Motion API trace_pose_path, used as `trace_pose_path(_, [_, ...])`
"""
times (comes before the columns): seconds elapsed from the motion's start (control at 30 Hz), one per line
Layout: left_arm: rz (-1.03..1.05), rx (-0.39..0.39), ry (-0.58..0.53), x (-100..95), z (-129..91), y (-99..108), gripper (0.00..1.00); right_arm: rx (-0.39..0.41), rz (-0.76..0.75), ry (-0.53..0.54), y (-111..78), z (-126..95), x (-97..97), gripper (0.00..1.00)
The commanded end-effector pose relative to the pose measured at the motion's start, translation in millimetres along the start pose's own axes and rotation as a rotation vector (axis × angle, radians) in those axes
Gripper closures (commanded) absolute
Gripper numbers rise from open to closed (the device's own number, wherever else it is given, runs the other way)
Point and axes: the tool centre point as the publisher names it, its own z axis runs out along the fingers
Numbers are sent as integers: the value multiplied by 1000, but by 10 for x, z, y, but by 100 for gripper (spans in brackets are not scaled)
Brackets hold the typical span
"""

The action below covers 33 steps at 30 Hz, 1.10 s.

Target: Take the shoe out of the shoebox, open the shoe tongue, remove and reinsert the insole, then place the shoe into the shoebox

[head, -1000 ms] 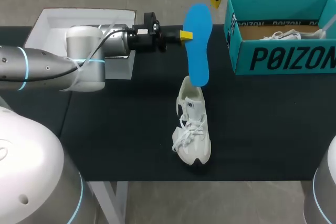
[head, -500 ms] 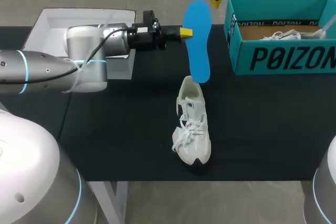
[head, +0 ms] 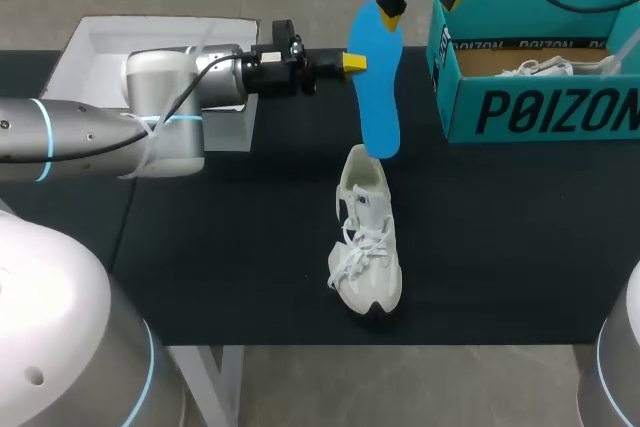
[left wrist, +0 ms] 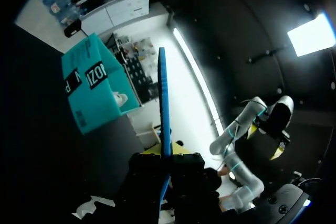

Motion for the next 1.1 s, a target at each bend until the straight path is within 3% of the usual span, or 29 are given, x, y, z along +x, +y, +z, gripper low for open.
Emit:
trace_pose_path(0.03, [0, 1, -3, 4, 6, 3, 100, -25, 33, -39, -118, -44, 60, 0])
trace_pose_path(0.23, [0, 1, -3, 4, 6, 3, 100, -45, 78, -34, -267, -115, 109, 0])
trace_pose_path(1.07, [0, 1, -3, 4, 6, 3, 100, -45, 78, -34, -267, -115, 109, 0])
trace_pose_path(1.1, [95, -58, -49, 47, 19, 26, 100, -45, 78, -34, -267, -115, 109, 0])
